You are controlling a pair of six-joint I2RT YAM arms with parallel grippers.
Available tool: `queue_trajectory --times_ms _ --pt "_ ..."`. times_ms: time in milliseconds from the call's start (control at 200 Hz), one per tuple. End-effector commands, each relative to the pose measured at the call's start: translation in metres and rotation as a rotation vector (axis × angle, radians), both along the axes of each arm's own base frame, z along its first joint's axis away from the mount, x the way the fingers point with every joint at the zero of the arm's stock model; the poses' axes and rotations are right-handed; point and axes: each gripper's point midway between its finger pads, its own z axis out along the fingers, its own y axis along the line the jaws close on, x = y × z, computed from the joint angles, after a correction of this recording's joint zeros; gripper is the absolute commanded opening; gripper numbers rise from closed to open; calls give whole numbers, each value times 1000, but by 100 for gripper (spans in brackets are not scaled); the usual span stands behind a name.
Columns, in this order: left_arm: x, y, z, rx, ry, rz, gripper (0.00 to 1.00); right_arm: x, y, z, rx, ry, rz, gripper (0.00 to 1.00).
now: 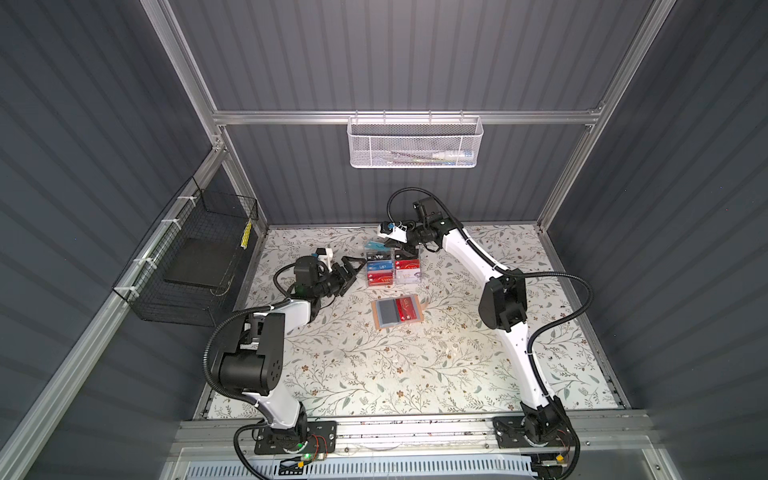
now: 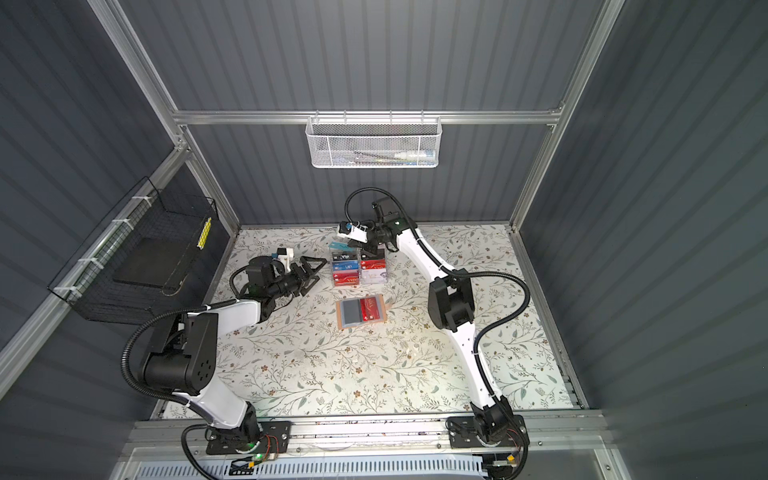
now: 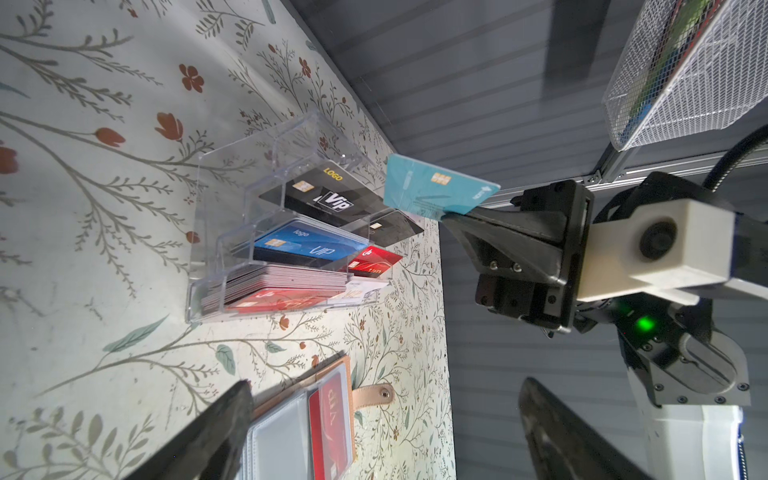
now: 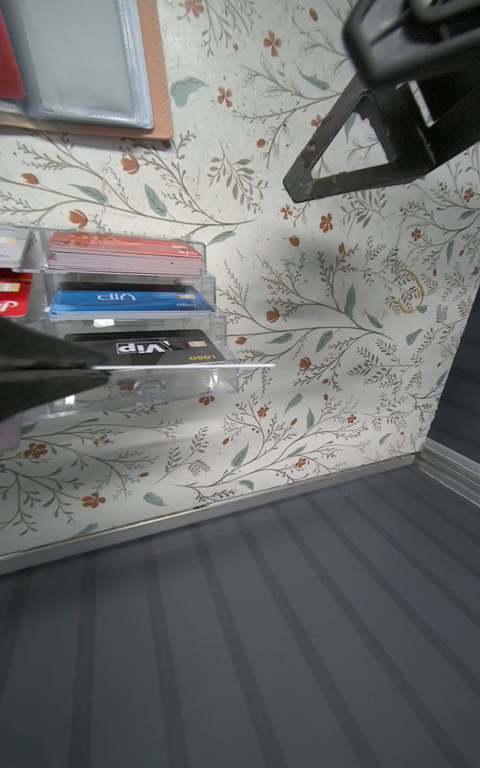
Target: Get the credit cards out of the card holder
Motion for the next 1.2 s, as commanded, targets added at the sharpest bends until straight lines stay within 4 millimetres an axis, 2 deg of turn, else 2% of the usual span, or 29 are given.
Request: queue_trajectory --times_ms 0,225,700,1196 --pt "1 -2 2 1 -11 -19 100 9 1 -2 -27 -46 -11 0" --pt "2 -3 -1 3 -7 -22 100 12 6 6 17 -51 -16 0" --pt "3 -3 -4 -3 0 -26 100 21 1 -26 -39 -34 -50 0" --pt "4 -4 -5 -7 4 -29 100 28 -5 -28 -81 -96 -80 0"
